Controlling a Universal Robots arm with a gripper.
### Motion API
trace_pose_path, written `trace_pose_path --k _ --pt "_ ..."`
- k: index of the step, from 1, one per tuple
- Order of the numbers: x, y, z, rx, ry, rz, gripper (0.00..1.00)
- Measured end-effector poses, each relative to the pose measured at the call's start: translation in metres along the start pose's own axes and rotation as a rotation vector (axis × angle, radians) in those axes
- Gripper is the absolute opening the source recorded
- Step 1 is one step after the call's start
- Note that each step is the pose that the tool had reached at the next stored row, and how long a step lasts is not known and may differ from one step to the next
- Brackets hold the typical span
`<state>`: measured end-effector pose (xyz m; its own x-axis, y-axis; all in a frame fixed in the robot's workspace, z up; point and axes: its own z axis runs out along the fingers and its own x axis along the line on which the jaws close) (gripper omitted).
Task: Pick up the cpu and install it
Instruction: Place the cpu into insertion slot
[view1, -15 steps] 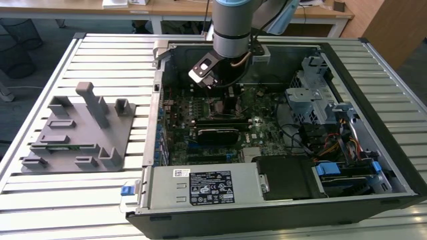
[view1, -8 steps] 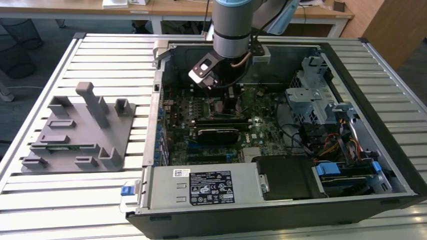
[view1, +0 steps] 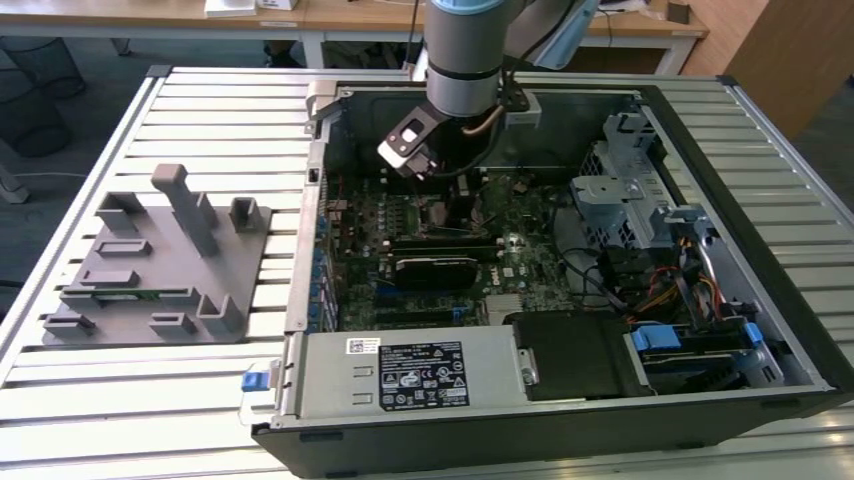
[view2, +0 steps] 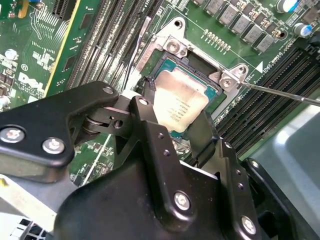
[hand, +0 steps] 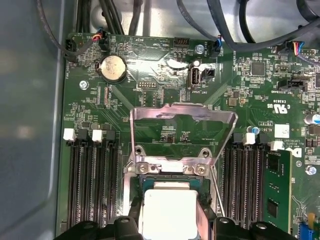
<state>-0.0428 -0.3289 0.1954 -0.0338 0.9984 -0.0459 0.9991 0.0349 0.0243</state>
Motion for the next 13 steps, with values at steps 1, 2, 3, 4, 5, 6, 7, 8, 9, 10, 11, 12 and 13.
trace_pose_path --k 1,2,3,4,5,6,7,8,9,10,11,12,13 --pt "0.0000 0.0000 0.0000 -0.0002 0.0000 -0.004 0.52" --pt "0.0000 0.0000 0.0000 -0.0004 0.0001 -0.007 0.52" --pt "0.0000 0.0000 -0.0004 -0.0005 0.0002 -0.008 0.52" --pt "-0.0001 0.0000 -0.0013 -0.0003 -0.0001 -0.008 0.52" --pt "-0.0001 0.0000 -0.0022 -0.0004 0.0000 -0.008 0.52" --pt "-0.0001 0.0001 -0.0030 -0.0005 0.0002 -0.008 0.52" --pt "-0.0001 0.0001 -0.0030 -0.0005 0.0004 -0.008 0.52" --pt "-0.0001 0.0001 -0.0030 -0.0006 0.0004 -0.008 0.52" --pt "-0.0001 0.0001 -0.0030 -0.0005 0.0002 -0.008 0.52" --pt "-0.0001 0.0004 -0.0027 -0.0004 0.0002 -0.008 0.52" --pt "-0.0002 0.0008 -0.0025 -0.0004 0.0001 -0.008 0.52" --pt "-0.0002 0.0013 -0.0022 -0.0003 0.0001 -0.008 0.52" --pt "-0.0002 0.0018 -0.0019 -0.0003 0.0002 -0.008 0.52"
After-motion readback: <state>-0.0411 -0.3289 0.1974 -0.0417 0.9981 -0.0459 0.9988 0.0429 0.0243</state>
